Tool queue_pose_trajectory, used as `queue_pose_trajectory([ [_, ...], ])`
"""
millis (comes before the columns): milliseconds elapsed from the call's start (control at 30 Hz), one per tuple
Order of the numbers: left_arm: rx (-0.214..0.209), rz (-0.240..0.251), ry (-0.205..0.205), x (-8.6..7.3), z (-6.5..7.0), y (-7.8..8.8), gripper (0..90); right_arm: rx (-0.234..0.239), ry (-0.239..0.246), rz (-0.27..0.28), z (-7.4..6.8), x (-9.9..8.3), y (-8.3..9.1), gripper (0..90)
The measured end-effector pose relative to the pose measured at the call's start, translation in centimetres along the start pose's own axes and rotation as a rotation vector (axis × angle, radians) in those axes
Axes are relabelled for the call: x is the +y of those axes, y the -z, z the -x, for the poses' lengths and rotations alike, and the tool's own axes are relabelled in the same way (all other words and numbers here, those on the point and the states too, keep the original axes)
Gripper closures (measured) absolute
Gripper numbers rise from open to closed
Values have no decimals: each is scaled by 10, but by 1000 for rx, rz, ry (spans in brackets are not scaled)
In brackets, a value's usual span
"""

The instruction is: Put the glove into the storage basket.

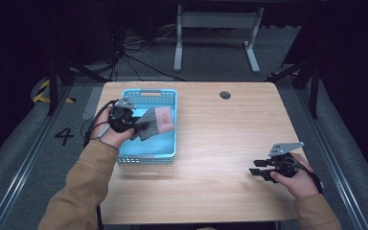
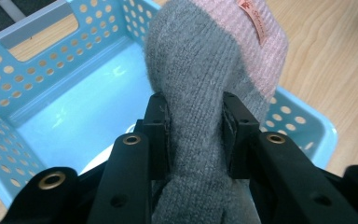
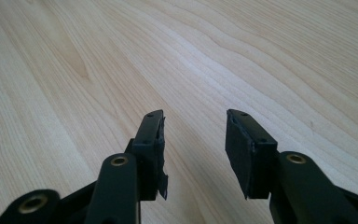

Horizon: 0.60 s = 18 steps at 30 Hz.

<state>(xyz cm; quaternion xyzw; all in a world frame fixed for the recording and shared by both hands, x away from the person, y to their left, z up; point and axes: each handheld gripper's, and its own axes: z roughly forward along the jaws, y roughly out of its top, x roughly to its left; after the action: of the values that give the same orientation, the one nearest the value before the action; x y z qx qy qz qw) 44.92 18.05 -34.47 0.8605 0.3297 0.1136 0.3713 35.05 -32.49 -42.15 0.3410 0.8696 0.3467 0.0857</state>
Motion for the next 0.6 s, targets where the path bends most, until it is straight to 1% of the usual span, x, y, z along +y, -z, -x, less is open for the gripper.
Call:
queue_pose_trajectory([
  [67, 5, -14, -2, -1, -4, -4, 682, -3, -2, 0, 0, -1, 0, 583],
  [133, 4, -17, 5, -2, -8, -8, 682, -5, -7, -3, -1, -4, 1, 583],
  [233, -8, -39, 2, -4, -13, -15, 682, -9, -11, -5, -2, -8, 2, 583],
  [333, -6, -56, 0, -5, -15, -21, 681, -11, -21, -6, -2, -11, 4, 583],
  [400, -16, -60, 1, -6, -17, -26, 680, -18, -28, -2, -2, -12, 6, 583],
  [467, -14, -80, -2, -8, -20, -33, 680, -17, -27, -3, -3, -13, 6, 581],
  [500, -14, -80, -2, -8, -20, -33, 680, -17, -27, -3, -3, -13, 6, 581],
  [600, -20, -97, 8, -11, -23, -39, 680, -14, -26, -7, -4, -13, 4, 580],
])
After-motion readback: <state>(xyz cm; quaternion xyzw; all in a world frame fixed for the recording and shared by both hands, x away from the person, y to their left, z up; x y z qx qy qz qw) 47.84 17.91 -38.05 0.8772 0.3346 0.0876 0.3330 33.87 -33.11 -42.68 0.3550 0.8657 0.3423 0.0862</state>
